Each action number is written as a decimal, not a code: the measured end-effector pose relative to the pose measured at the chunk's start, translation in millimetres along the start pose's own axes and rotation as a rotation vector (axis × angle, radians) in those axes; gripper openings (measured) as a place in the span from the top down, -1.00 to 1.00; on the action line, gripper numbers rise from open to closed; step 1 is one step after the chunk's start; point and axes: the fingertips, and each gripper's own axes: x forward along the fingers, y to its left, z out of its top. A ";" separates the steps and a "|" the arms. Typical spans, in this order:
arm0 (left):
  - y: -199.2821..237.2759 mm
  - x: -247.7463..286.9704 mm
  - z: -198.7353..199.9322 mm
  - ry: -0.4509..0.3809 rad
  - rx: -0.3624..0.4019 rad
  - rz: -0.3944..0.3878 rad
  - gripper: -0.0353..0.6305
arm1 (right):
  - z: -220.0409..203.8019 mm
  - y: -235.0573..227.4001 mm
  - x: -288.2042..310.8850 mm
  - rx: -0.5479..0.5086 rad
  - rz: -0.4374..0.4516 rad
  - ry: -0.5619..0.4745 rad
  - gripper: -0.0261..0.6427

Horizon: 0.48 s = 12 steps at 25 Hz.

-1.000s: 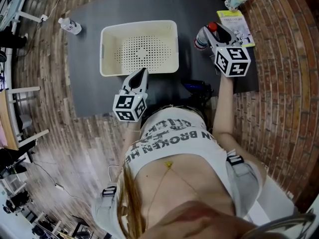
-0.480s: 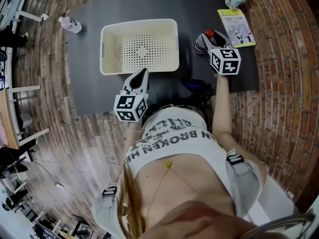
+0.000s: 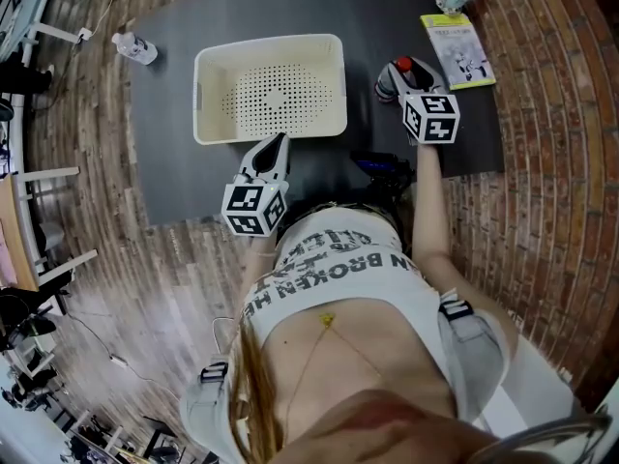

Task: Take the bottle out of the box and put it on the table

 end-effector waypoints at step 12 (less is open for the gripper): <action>-0.8 0.0 -0.7 -0.004 0.001 -0.002 0.88 | -3.7 -3.5 -4.6 0.025 -0.002 -0.025 0.45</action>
